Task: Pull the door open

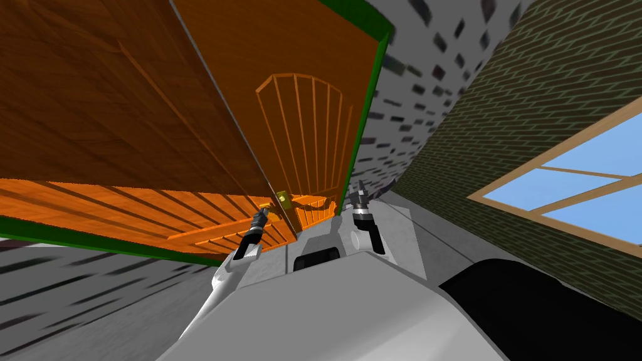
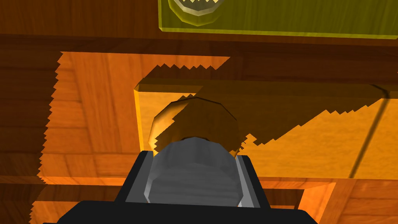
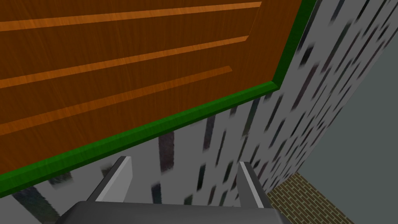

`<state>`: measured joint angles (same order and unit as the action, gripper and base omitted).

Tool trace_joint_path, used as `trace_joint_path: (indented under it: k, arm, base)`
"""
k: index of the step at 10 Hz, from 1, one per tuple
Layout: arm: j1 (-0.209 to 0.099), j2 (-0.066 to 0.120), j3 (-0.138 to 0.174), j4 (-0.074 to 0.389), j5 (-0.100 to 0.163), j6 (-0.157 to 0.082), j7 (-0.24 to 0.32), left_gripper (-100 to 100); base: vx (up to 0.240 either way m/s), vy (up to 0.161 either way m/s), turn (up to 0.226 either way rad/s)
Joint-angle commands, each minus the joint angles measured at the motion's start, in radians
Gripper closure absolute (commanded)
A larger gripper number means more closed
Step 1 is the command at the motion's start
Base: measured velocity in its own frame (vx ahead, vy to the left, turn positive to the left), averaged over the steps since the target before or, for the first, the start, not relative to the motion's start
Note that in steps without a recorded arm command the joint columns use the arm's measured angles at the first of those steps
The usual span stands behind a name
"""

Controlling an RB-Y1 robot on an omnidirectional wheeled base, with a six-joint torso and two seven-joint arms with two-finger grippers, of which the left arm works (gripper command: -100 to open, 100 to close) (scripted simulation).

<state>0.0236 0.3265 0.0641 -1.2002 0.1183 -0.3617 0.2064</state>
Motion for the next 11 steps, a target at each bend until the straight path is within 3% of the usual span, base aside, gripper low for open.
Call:
trace_joint_path:
  k: [1,4,8,11]
  arm:
    - [0.003,0.0,0.0,0.002,0.0,0.001,0.0,100]
    - [0.003,0.0,0.0,0.002,0.0,0.001,0.0,100]
    - [0.038,0.033,-0.026,-0.011,0.003,-0.01,0.028,100]
    - [0.058,0.066,-0.069,-0.037,0.004,-0.027,0.061,100]
  base:
    - [-0.026,0.011,-0.017]
    - [-0.009,0.001,0.0]
    - [-0.176,0.072,-0.065]
    - [-0.254,0.088,-0.137]
